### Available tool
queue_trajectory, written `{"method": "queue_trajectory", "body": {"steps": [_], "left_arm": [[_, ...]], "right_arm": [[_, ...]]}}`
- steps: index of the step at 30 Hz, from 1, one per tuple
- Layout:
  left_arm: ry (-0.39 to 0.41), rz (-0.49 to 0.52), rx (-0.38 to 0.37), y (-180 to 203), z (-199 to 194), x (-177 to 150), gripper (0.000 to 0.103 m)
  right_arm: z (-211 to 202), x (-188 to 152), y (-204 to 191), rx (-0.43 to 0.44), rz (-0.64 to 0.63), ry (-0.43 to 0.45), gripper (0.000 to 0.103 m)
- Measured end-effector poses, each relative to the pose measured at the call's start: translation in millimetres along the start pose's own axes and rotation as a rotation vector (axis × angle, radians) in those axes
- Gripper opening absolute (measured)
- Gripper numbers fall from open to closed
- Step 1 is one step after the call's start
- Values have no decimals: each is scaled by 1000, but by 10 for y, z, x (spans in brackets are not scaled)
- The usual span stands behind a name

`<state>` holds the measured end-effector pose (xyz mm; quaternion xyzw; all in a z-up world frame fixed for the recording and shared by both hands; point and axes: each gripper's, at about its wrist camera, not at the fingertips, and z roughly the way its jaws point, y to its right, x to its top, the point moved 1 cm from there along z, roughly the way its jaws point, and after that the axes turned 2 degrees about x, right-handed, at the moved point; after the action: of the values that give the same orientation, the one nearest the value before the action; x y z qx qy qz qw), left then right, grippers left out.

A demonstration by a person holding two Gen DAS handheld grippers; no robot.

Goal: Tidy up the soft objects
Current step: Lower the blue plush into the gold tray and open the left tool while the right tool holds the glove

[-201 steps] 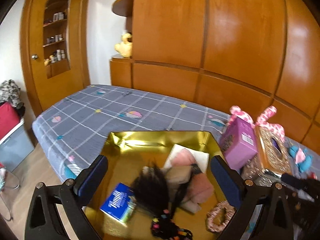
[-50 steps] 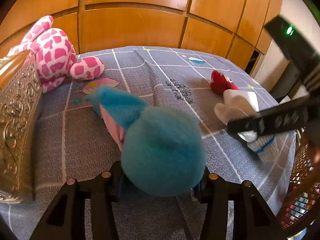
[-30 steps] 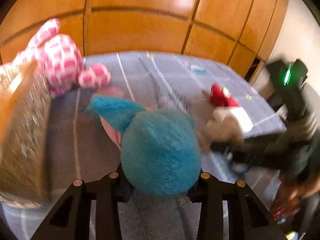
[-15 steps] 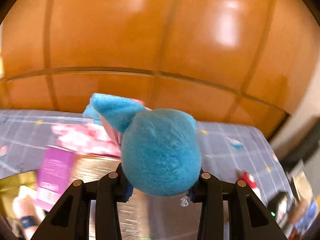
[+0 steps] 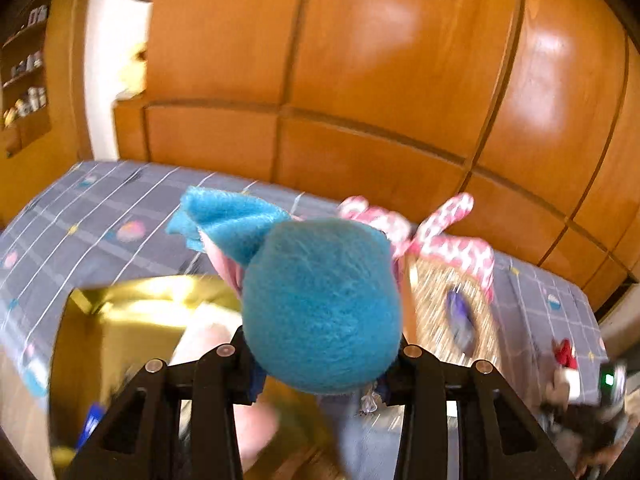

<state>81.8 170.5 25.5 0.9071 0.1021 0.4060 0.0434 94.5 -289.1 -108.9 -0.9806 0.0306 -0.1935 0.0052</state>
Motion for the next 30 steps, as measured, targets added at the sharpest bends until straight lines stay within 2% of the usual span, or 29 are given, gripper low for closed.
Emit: {"method": "queue_trajectory", "body": {"steps": [2,4,6,10,12,15,17,20,23,26,30], "left_arm": [[-7,-9,9,-201,-139,-151,42],[-5,-13,50,-383,-291,-329,42],[-33,-12,71,-481,-308,-479,42],[-93,-26,94,-661,-196,-774,42],[-124,-30,63,-642,-93,-856,44],[-156,25,47,-507,69,-986,58],[-178,45,33,-456,137,-1063,82],[-146,68,61,-437,104,-1098,94],[-73,82,81,-434,-5,-1017,100],[-5,73,114,-454,-128,-965,103],[14,63,186,-467,-163,-935,103]], "right_arm": [[4,-1,11,1,0,0,27],[6,0,6,-3,-6,1,27],[7,-1,-9,-10,-16,2,27],[4,-10,-44,-22,-30,4,27],[3,-13,-47,-24,-31,7,27],[-3,-26,-64,-28,-33,11,27],[-5,-35,-64,-30,-32,15,27],[-14,-49,-72,-34,-31,21,27],[-20,-63,-80,-40,-30,27,27],[-31,-81,-93,-45,-28,32,27],[-43,-100,-99,-55,-29,42,27]]}}
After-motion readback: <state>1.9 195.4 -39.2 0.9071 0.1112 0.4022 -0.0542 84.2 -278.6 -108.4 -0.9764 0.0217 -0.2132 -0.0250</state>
